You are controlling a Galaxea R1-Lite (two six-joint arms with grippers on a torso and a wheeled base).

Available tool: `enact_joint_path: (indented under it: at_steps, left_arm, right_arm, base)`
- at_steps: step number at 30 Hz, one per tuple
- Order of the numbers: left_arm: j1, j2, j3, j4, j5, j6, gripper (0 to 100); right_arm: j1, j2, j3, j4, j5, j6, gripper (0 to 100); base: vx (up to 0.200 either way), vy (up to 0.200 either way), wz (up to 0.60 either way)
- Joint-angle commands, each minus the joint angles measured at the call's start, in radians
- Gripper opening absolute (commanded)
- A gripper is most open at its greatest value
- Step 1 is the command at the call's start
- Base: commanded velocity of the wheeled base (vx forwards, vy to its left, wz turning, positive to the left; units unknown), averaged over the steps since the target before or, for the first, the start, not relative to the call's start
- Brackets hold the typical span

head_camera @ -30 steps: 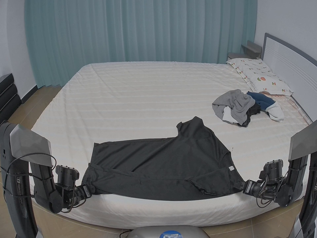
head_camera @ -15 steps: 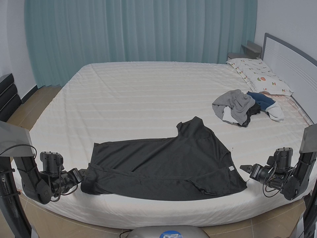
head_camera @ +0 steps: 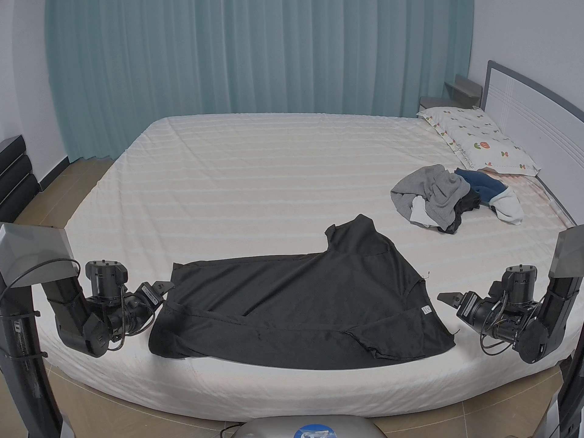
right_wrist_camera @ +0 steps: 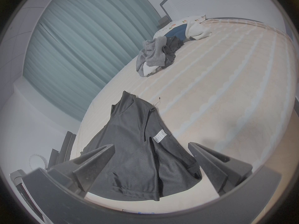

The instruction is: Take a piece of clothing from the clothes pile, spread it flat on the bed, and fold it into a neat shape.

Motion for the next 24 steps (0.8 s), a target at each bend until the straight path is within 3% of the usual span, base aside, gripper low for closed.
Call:
enact_joint_path:
  at_steps: [1, 5, 12, 13, 24]
  left_arm:
    - [-0.021, 0.095, -0.072, -0.005, 0.02, -0.01, 100]
    - [-0.024, 0.132, -0.103, -0.013, 0.068, -0.007, 100]
    - [-0.033, 0.136, -0.107, -0.003, 0.069, -0.004, 100]
    - [-0.033, 0.136, -0.103, -0.002, 0.069, -0.003, 0]
    - [-0.024, 0.141, -0.058, -0.011, 0.166, 0.051, 0]
  right_arm:
    - [0.002, 0.048, -0.025, -0.004, 0.003, 0.01, 100]
    - [0.007, 0.07, -0.031, -0.042, 0.003, 0.01, 100]
    - [0.024, 0.113, -0.031, -0.096, 0.003, 0.01, 100]
    - [0.024, 0.114, -0.028, -0.105, 0.003, 0.01, 100]
    - [0.027, 0.122, -0.02, -0.11, 0.003, 0.01, 100]
  base:
    - [0.0, 0.0, 0.0]
    - [0.0, 0.0, 0.0]
    - [0.0, 0.0, 0.0]
    - [0.0, 0.0, 0.0]
    - [0.0, 0.0, 0.0]
